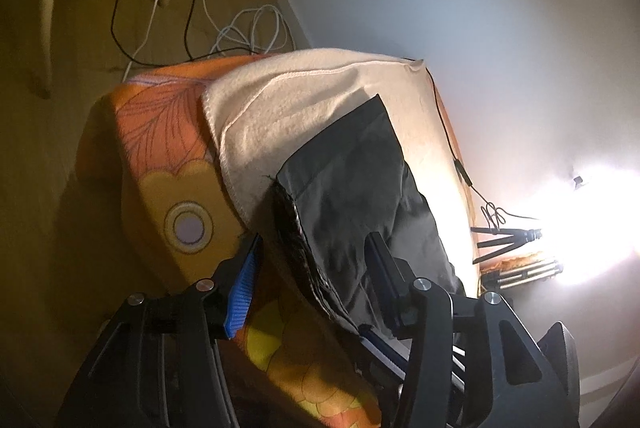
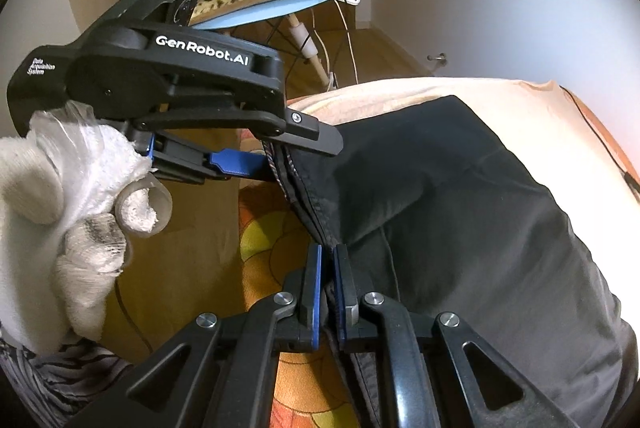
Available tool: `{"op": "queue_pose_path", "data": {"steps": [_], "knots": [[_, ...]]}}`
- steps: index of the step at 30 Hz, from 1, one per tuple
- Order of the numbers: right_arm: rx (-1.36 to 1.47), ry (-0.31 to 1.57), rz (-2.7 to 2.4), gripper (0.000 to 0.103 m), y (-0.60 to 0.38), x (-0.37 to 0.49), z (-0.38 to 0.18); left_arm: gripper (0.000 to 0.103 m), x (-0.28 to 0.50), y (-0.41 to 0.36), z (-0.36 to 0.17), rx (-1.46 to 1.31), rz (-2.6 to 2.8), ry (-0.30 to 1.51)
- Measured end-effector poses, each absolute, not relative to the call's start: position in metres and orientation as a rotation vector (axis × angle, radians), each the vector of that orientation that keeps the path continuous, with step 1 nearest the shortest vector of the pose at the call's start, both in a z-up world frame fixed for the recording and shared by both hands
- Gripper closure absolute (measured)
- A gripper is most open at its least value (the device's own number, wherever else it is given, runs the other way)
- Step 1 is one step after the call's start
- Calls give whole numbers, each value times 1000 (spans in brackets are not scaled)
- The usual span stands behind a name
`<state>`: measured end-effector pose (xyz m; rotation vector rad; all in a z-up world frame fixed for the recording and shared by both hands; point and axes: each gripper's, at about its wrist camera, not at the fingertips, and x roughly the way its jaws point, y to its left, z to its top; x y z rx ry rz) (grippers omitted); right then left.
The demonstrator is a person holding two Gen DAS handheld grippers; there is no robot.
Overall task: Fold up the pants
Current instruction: 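Close the right gripper on the trouser edge beside the left gripper, then lift the trouser edge with both grippers and fold it over onto the trousers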
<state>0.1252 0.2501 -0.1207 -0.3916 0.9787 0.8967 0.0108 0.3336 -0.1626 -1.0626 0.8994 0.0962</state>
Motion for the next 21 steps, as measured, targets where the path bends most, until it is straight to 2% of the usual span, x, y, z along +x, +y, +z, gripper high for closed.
{"op": "queue_pose_path", "data": {"steps": [1, 2, 6, 7, 8, 10, 12, 15, 17, 21], "knots": [[-381, 982, 899, 99, 249, 127, -121, 55, 11, 333, -163, -1058, 101, 896], [-372, 987, 902, 99, 247, 128, -122, 63, 11, 332, -163, -1051, 83, 898], [-350, 1006, 928, 95, 240, 128, -121, 80, 11, 330, -162, -1005, 102, 892], [-346, 1005, 931, 91, 238, 127, -120, 86, 11, 329, -161, -989, 113, 889], [-339, 1005, 933, 83, 234, 126, -118, 90, 10, 329, -160, -980, 118, 883], [-309, 999, 929, 72, 224, 127, -111, 92, 11, 327, -158, -963, 117, 874], [-266, 997, 914, 68, 211, 133, -104, 92, 11, 323, -150, -917, 107, 860], [-161, 1014, 859, 55, 187, 154, -93, 96, 13, 312, -138, -839, 69, 830], [-96, 1032, 824, 39, 176, 169, -87, 96, 14, 302, -130, -790, 33, 812], [46, 1068, 780, 36, 160, 206, -74, 97, 17, 275, -116, -688, -22, 801]]}}
